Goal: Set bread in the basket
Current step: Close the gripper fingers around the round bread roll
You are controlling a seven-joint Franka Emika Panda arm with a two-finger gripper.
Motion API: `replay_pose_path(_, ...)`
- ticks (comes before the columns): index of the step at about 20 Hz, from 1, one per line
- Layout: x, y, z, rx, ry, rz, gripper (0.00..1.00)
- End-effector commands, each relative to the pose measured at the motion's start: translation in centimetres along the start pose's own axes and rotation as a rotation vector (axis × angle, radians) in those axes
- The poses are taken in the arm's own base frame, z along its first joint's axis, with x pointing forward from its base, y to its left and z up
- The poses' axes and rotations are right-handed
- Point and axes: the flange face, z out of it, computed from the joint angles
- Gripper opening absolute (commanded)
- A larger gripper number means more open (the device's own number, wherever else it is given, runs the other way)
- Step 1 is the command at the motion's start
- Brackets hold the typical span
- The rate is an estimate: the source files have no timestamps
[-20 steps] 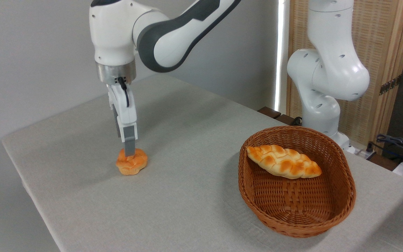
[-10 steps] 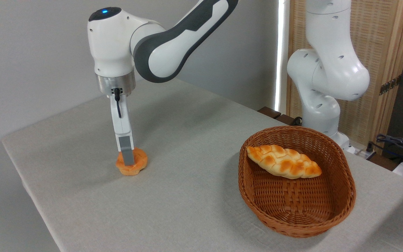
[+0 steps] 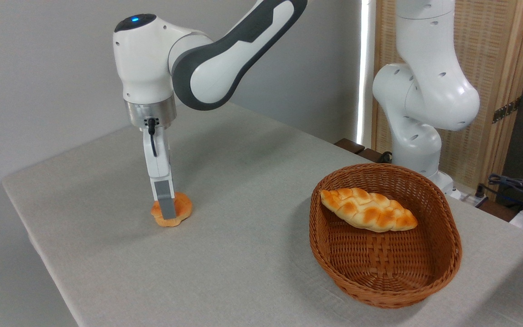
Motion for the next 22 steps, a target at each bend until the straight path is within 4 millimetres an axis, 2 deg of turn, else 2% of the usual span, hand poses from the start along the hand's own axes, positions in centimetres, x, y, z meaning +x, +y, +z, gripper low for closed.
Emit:
replay_pose_path(1,-0.01,-0.21,0.74,0.006,0.0,0.019,1.0)
replay_pose_path(4,-0.01,-0.25,1.08,0.001,-0.001,0.013,0.99)
replay_pose_path(6,-0.01,-0.25,1.08,0.001,-0.001,0.013,0.77)
replay_pose_path(9,-0.02,-0.25,1.08,0.002,-0.002,0.018,0.3)
replay_pose_path(10,0.05,-0.2,1.08,0.002,-0.002,0.02,0.22)
replay_pose_path(22,0.48,0.12,1.04,0.0,0.0,0.03,0.21)
